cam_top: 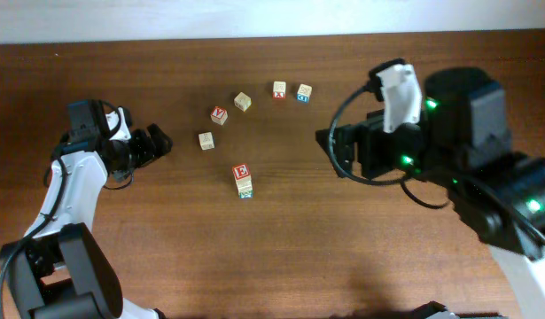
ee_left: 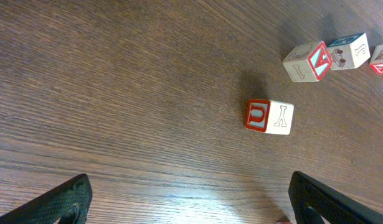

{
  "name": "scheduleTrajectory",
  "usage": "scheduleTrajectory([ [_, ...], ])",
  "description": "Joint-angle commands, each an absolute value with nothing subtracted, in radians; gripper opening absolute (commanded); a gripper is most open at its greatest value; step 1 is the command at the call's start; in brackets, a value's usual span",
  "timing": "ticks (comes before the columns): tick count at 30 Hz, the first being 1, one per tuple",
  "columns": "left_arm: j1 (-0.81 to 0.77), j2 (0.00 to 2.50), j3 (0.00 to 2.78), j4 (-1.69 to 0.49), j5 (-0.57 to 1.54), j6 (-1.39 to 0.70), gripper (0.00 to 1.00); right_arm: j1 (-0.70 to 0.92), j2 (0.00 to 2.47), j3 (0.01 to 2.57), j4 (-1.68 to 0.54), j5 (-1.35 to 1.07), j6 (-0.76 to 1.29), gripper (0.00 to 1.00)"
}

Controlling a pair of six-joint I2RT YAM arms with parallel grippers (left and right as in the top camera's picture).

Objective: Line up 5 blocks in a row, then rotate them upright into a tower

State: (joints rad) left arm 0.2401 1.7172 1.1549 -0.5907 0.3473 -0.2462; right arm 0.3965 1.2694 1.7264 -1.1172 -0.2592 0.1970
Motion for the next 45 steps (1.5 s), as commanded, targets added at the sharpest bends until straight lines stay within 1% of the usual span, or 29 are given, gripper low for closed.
scheduleTrajectory([
  [1,0.246,1.694,1.167,-0.593,0.343,-0.237,0.99,0.351,1.201,1.738,-1.189,-0.135,0.191,0.99],
  [2,0.246,1.694,1.167,-0.593,0.343,-0.237,0.99,0.35,1.186,1.738,-1.238,-0.099,0.191,0.99],
  [6,0.246,1.694,1.167,-0.593,0.343,-0.237,0.99,0.35,1.224,1.737,-1.242,-0.096,0.191,0.99],
  [8,0.246,1.694,1.167,-0.593,0.343,-0.237,0.99,0.35,1.288,1.737,-1.242,-0.095,0.19,0.99],
  [10,0.246,1.694,1.167,-0.593,0.343,-0.237,0.99,0.35,1.316,1.737,-1.245,0.002,0.191,0.99],
  [11,0.246,1.694,1.167,-0.593,0.343,-0.237,0.99,0.335,1.325,1.737,-1.24,0.09,0.191,0.99],
  [12,0.246,1.694,1.167,-0.593,0.343,-0.237,0.99,0.282,1.306,1.737,-1.223,0.11,0.182,0.99],
  [14,0.246,1.694,1.167,-0.593,0.343,-0.237,0.99,0.199,1.243,1.7,-1.128,0.101,0.025,0.99],
  [15,0.246,1.694,1.167,-0.593,0.343,-0.237,0.99,0.162,1.213,1.666,-1.082,0.092,-0.017,0.99],
  [16,0.246,1.694,1.167,-0.593,0.343,-0.237,0.99,0.133,1.182,1.624,-1.031,0.075,-0.039,0.99],
  [17,0.246,1.694,1.167,-0.593,0.343,-0.237,0.99,0.088,1.127,1.529,-0.931,0.031,-0.083,0.99],
  [20,0.246,1.694,1.167,-0.593,0.343,-0.237,0.99,0.019,0.928,1.185,-0.677,-0.023,-0.106,0.99],
  [25,0.246,1.694,1.167,-0.593,0.343,-0.237,0.99,-0.048,0.678,0.866,-0.499,-0.073,-0.128,0.99],
  [28,0.246,1.694,1.167,-0.593,0.343,-0.237,0.99,-0.048,0.524,0.636,-0.32,-0.076,-0.127,0.99],
  [30,0.246,1.694,1.167,-0.593,0.343,-0.237,0.99,-0.048,0.438,0.519,-0.251,-0.075,-0.127,0.99],
  [32,0.246,1.694,1.167,-0.593,0.343,-0.237,0.99,-0.048,0.367,0.422,-0.196,-0.075,-0.128,0.98],
  [34,0.246,1.694,1.167,-0.593,0.343,-0.237,0.99,-0.048,0.31,0.361,-0.188,-0.068,-0.128,0.99],
  [36,0.246,1.694,1.167,-0.593,0.343,-0.237,0.99,-0.048,0.23,0.266,-0.122,-0.068,-0.127,0.99],
  [38,0.246,1.694,1.167,-0.593,0.343,-0.237,0.99,-0.048,0.152,0.191,-0.113,-0.068,-0.127,0.99],
  [45,0.246,1.694,1.167,-0.593,0.343,-0.237,0.99,-0.046,0.003,0.048,-0.073,-0.069,-0.126,0.99],
])
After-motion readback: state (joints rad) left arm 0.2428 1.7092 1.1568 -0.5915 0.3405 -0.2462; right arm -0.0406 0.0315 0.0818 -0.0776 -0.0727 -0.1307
